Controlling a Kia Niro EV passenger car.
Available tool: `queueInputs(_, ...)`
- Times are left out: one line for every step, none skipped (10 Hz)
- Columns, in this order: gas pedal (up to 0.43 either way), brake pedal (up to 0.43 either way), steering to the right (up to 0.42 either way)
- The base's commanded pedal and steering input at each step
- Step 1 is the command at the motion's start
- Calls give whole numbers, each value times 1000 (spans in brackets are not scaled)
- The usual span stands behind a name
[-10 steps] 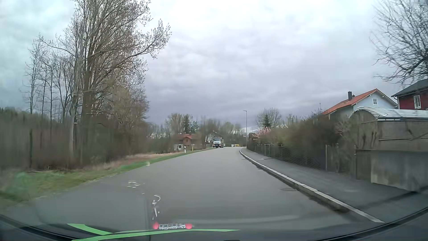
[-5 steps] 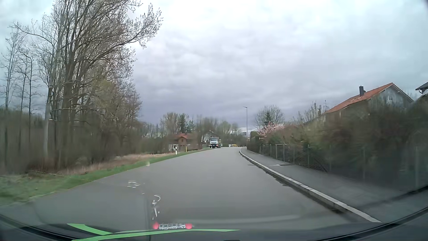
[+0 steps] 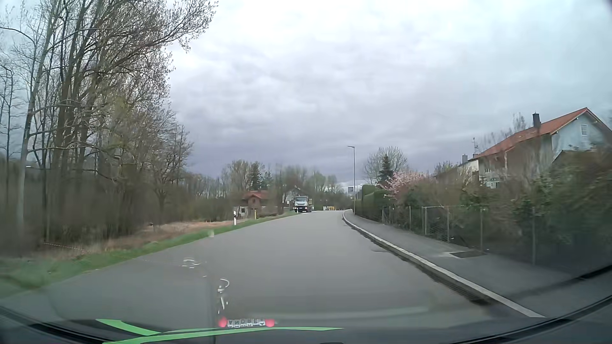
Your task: Follow the waypoints while adhering to traffic rules and regulations
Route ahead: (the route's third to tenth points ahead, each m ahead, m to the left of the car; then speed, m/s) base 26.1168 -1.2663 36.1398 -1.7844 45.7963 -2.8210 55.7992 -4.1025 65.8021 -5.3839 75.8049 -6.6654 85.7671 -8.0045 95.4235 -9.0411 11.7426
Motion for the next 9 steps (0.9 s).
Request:
queueInputs(47, 0, 10)
queueInputs(47, 0, 10)
queueInputs(47, 0, 10)
queueInputs(47, 0, 10)
queueInputs(47, 0, 10)
queueInputs(47, 0, 9)
queueInputs(47, 0, 9)
queueInputs(47, 0, 9)
queueInputs(47, 0, 9)
